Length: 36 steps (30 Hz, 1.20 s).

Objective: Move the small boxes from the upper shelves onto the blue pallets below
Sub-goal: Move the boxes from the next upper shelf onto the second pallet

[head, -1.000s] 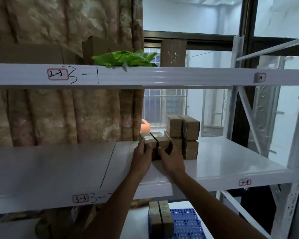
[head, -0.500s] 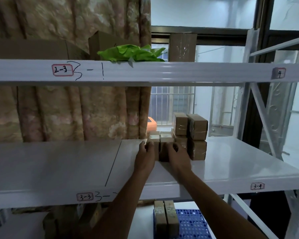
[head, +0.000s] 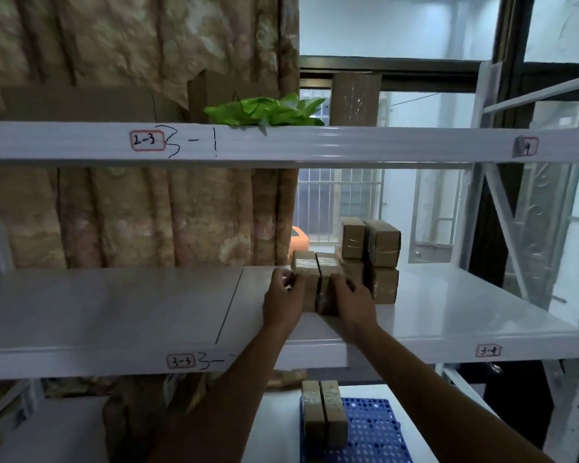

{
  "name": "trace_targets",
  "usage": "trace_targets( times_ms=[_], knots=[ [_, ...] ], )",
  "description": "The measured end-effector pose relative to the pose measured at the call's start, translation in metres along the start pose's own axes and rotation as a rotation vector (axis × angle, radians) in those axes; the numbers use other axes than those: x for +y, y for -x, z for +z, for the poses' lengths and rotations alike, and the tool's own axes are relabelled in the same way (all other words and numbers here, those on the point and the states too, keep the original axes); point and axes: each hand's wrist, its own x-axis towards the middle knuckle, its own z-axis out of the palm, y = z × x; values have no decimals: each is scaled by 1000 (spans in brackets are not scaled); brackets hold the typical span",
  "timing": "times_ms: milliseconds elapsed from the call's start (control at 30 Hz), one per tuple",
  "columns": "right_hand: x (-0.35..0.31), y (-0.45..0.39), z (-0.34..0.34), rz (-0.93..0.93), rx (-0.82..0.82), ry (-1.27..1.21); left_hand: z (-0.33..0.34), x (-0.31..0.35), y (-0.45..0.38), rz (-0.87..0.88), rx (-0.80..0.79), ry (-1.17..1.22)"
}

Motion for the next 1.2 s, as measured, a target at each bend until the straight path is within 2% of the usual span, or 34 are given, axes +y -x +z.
trace_targets(
  times_ms=[200, 467, 633, 833, 1033, 1200],
  knots=[
    [-18, 57, -29, -68, -5, -38, -11, 23, 75, 57, 122, 36],
    [-16, 144, -81, -164, -90, -144, -29, 48, 174, 122, 140, 99],
    [19, 209, -106, -145, -84, -208, -29, 17, 244, 152, 93, 206],
    [67, 255, -128, -116, -160, -110, -27, -43, 302, 170, 34, 135],
    [124, 261, -122, -5, -130, -64, -14, -93, 323, -2, -80, 194],
    [185, 239, -93, 132, -116, -54, 9, -145, 297, -184, -121, 163]
  ],
)
